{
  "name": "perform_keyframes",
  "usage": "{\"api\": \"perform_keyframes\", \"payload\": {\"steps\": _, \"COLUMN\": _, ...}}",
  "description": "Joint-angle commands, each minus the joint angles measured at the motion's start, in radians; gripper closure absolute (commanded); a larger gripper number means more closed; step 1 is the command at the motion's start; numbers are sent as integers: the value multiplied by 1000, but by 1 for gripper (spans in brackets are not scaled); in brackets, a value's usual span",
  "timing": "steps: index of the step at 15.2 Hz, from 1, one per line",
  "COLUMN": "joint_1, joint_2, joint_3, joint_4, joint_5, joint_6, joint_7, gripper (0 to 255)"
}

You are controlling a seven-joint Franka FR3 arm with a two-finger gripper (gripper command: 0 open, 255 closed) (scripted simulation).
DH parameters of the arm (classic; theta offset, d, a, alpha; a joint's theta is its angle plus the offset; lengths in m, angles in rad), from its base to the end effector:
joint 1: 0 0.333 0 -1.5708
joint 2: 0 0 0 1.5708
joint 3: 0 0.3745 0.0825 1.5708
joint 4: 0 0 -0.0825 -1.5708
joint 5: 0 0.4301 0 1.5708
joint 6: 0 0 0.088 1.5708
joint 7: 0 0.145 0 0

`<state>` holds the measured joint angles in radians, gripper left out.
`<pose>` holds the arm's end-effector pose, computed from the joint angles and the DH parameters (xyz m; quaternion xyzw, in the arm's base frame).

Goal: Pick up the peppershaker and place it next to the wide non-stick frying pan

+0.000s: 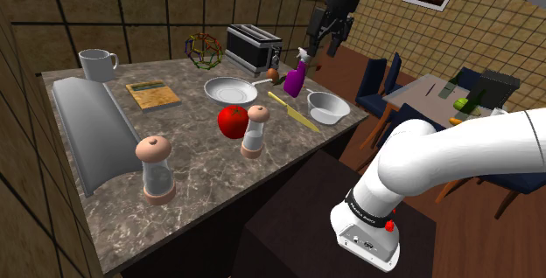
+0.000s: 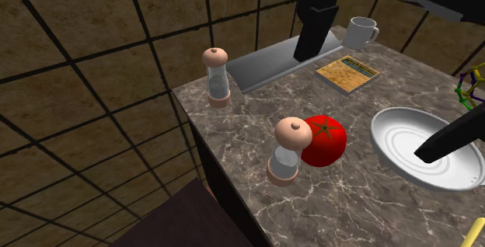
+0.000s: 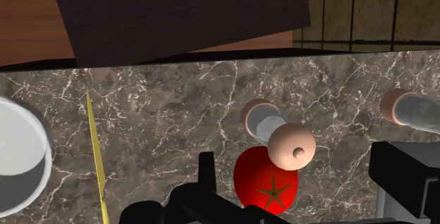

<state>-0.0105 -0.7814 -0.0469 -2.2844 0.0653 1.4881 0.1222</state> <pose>0.3040 -0.0130 0.6224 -0.9955 0.0802 0.0096 0.0487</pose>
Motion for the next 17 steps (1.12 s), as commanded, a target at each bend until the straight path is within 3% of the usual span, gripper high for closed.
{"api": "perform_keyframes", "payload": {"steps": 1, "joint_1": 0, "joint_2": 0, "joint_3": 0, "joint_4": 0, "joint_5": 0, "joint_6": 0, "joint_7": 0, "gripper": 0}}
{"api": "perform_keyframes", "payload": {"steps": 9, "joint_1": 37, "joint_2": 70, "joint_3": 192, "joint_4": -55, "joint_5": 89, "joint_6": 166, "joint_7": 206, "gripper": 0}}
{"api": "perform_keyframes", "payload": {"steps": 17, "joint_1": 55, "joint_2": 238, "joint_3": 384, "joint_4": -20, "joint_5": 124, "joint_6": 336, "joint_7": 417, "gripper": 0}}
